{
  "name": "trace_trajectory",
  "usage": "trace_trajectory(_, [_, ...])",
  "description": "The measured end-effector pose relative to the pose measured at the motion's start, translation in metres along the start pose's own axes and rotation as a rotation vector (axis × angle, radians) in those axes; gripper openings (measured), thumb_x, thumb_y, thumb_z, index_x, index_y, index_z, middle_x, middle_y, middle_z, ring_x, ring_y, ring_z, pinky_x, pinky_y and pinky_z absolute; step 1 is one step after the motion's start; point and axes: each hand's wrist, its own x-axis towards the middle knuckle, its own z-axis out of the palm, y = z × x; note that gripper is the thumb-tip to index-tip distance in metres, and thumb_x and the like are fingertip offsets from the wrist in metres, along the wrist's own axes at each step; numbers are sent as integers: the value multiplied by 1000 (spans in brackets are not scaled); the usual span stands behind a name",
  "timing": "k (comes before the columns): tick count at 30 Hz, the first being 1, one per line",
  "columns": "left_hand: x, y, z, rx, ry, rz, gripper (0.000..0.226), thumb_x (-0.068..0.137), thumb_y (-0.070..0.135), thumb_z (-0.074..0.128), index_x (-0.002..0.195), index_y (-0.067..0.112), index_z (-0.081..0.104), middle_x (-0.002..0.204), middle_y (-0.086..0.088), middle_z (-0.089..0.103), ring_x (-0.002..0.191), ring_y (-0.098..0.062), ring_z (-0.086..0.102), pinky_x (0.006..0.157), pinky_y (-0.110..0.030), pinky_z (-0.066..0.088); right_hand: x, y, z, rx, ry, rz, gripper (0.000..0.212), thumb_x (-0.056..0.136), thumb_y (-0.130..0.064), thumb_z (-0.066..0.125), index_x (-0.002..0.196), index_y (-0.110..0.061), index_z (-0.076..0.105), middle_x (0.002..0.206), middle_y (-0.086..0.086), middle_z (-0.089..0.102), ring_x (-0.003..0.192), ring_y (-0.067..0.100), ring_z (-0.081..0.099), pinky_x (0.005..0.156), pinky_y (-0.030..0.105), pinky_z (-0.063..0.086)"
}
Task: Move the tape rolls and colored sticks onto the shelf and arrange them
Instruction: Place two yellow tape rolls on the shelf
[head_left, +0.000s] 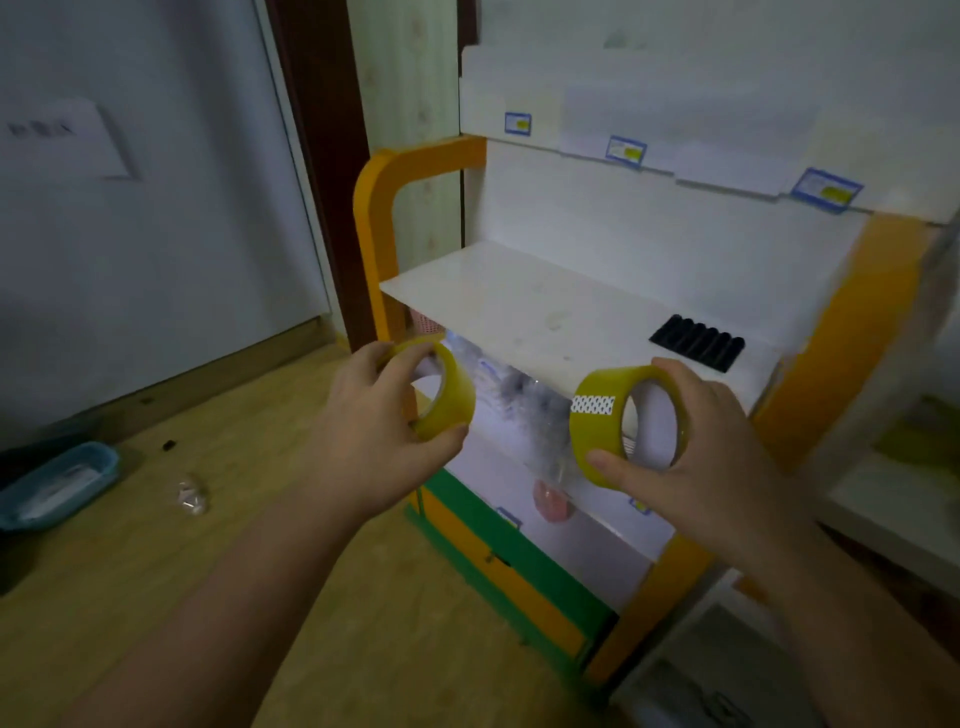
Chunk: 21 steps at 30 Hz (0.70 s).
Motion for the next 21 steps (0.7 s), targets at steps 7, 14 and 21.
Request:
trace_trajectory(7, [57, -47, 10, -51, -27, 43, 80, 72, 57, 73, 143, 32, 44, 147, -2, 37, 132, -15, 32, 101, -39, 41, 43, -14, 29, -48, 5, 29, 71, 64, -68, 75, 118, -65, 29, 118, -19, 45, 117, 9, 43, 95, 33, 42])
trace_trajectory(14, [132, -68, 43, -58, -45, 105, 79, 69, 58, 68, 140, 30, 48, 141, -3, 43, 131, -23, 39, 99, -38, 41, 110, 10, 56, -21, 94, 106, 103, 58, -77, 72, 145, -42, 30, 136, -9, 45, 123, 8, 44, 97, 29, 38])
trace_trajectory(21, [216, -92, 64, 19, -58, 136, 79, 69, 59, 66, 140, 33, 45, 141, 0, 42, 130, -23, 40, 94, -35, 40, 204, 20, 73, 21, 85, 88, 98, 62, -65, 80, 143, -41, 32, 125, -13, 42, 118, 8, 43, 93, 27, 38])
